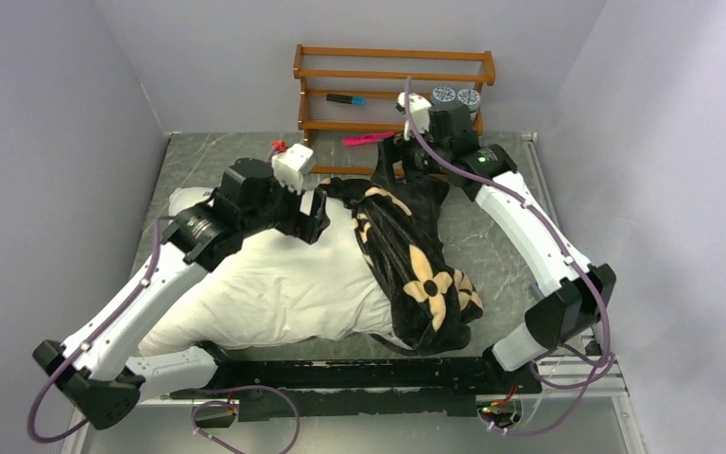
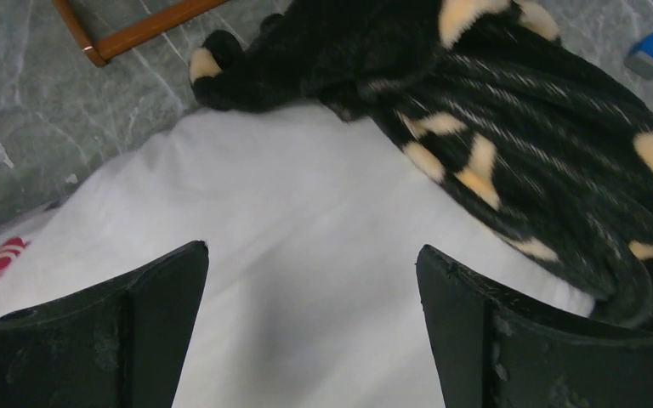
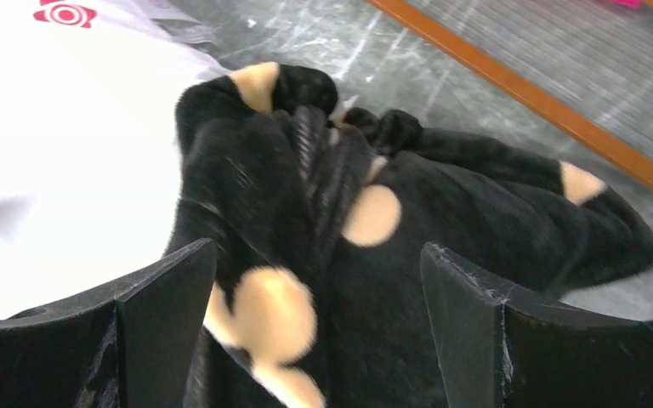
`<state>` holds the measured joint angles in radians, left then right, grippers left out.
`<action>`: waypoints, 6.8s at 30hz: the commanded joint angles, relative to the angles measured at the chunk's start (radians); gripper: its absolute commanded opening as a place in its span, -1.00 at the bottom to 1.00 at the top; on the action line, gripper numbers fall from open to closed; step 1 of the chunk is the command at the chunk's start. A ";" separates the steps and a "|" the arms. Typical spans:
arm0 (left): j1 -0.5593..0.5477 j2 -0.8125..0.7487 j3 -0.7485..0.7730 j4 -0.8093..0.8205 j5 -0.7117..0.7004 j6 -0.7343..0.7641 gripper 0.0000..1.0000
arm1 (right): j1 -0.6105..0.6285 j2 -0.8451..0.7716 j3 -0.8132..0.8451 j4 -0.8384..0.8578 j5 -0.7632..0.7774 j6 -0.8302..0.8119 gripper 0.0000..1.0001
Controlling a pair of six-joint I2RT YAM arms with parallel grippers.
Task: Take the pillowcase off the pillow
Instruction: Remove the pillow from the pillowcase.
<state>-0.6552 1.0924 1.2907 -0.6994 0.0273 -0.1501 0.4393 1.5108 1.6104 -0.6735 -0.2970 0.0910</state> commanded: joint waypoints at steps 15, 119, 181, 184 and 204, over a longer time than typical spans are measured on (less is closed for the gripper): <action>0.246 0.202 0.089 0.139 0.201 0.011 0.93 | 0.153 0.295 0.214 -0.108 0.078 -0.061 0.91; 0.135 0.048 0.019 -0.064 0.441 0.110 -0.90 | 0.328 0.227 0.434 -0.339 0.516 -0.189 0.66; 0.082 0.263 0.143 -0.046 0.371 0.185 -0.90 | 0.380 -0.205 0.062 0.035 0.899 -0.249 -1.00; 0.112 0.222 0.138 -0.081 0.310 0.193 -0.90 | 0.342 -0.206 0.055 0.044 0.928 -0.240 -1.00; 0.147 0.095 0.093 -0.236 -0.066 0.156 -0.90 | -0.054 -0.119 0.122 0.048 0.778 -0.095 -1.00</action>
<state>-0.5732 1.2644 1.3949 -0.7223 0.2539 -0.0196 0.5446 1.4132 1.6566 -0.6746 0.2489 -0.0002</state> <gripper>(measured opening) 0.089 0.030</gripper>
